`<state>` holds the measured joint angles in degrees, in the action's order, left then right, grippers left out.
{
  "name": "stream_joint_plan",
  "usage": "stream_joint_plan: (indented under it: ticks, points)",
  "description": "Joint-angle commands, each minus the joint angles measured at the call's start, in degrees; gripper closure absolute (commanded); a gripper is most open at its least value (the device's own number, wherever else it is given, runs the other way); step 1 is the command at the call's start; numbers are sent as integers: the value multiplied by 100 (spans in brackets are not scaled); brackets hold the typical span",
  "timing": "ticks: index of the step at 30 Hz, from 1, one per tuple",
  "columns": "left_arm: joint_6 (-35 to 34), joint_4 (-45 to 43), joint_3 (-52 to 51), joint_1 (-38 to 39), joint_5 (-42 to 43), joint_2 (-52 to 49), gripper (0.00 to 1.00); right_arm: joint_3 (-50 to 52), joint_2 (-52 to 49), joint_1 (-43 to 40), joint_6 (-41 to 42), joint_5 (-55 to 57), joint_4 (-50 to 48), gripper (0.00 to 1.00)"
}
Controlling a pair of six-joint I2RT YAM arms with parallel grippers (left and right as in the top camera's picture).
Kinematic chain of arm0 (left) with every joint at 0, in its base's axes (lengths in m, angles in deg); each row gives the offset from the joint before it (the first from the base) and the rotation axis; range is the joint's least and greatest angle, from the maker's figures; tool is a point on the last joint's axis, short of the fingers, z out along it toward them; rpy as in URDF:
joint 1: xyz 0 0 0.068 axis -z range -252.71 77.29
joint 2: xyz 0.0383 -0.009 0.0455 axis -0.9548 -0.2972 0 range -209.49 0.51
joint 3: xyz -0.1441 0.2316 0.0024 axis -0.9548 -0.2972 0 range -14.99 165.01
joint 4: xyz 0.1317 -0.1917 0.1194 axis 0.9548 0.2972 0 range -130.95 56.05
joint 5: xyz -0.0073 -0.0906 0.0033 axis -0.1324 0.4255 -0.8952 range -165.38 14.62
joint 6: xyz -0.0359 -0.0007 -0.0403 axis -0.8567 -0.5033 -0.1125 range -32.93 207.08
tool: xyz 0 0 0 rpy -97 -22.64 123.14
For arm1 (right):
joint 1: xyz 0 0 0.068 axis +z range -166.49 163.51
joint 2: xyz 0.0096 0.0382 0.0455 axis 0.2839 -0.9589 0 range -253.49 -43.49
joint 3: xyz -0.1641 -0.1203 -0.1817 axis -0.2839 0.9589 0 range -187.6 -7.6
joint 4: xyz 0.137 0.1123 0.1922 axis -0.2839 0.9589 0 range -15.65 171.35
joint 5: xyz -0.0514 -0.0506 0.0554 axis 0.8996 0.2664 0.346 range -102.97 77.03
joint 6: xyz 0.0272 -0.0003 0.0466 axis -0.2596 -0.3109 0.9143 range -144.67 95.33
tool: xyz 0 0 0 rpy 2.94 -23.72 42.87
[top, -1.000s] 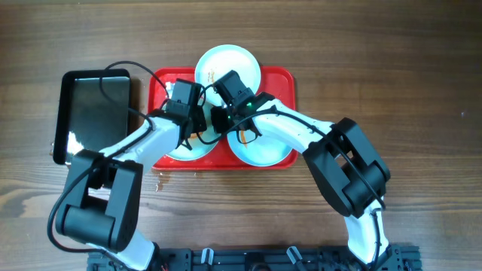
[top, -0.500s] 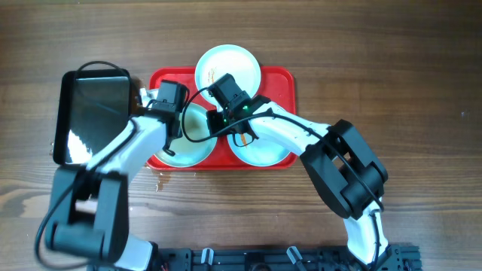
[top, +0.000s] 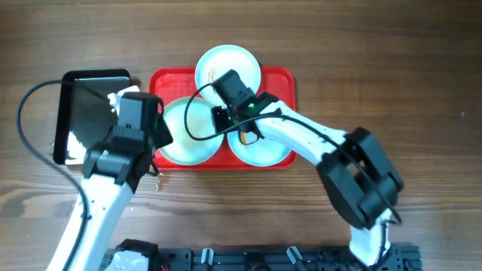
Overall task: Clean dirty plates on tray and stack at the side
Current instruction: 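Lift the top plate with the right gripper and carry it rightward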
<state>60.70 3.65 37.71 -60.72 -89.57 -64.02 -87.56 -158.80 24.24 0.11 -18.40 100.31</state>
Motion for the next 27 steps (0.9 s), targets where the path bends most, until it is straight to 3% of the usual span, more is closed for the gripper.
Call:
stream_joint_plan:
  ticks: [1,11,19,27]
  points:
    - [-116,116,2,-22,422,566,96,-2,632,-9,-691,835,162,96]
    - [-114,575,0,-22,588,562,96,-39,1408,103,-1449,3067,299,96]
    - [-116,529,-4,-22,739,286,96,-39,1392,1296,-2669,5967,-188,96]
    - [-114,472,-4,-22,951,-129,96,-39,1390,1633,-2761,6223,-275,96]
